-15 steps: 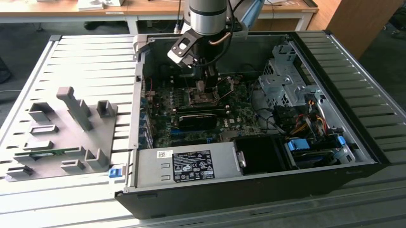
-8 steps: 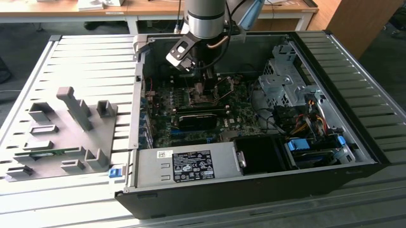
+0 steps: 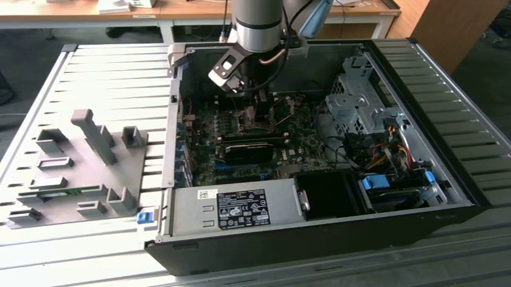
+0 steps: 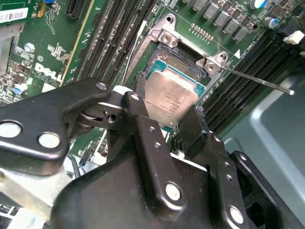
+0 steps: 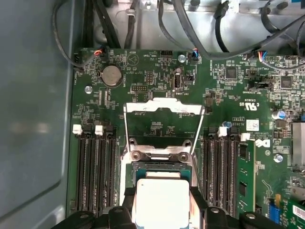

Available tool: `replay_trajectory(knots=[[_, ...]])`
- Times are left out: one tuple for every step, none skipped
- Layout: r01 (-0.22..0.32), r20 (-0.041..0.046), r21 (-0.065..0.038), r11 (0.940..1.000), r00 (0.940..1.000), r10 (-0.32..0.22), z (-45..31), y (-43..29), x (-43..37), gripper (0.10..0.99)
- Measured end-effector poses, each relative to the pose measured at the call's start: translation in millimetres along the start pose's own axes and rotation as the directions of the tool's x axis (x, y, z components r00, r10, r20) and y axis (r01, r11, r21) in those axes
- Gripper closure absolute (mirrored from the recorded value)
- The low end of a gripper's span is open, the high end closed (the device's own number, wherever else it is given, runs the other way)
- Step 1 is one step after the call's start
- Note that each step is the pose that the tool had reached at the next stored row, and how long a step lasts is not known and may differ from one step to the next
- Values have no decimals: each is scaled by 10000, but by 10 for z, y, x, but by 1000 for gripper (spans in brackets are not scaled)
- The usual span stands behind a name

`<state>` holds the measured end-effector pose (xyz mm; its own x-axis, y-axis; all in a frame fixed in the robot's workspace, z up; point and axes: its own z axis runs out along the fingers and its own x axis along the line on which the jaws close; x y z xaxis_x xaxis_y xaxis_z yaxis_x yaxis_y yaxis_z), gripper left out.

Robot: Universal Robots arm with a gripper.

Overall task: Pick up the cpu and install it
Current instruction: 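Place the cpu into insertion slot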

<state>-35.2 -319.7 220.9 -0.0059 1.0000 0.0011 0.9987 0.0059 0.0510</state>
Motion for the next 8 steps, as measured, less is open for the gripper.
replay_trajectory(knots=[[-1, 0, 0, 10000, 10000, 1, 16, -1, 0, 561], [-1, 1, 0, 10000, 10000, 1, 32, -2, 0, 561], [-1, 0, 0, 10000, 10000, 1, 47, -2, 0, 561], [0, 0, 0, 10000, 10000, 0, 60, -3, 0, 561], [-1, 0, 0, 10000, 10000, 1, 71, -3, 0, 561], [-1, 0, 0, 10000, 10000, 1, 82, -4, 0, 561], [0, 0, 0, 10000, 10000, 0, 90, -4, 0, 561], [-1, 0, 0, 10000, 10000, 1, 98, -5, 0, 561]])
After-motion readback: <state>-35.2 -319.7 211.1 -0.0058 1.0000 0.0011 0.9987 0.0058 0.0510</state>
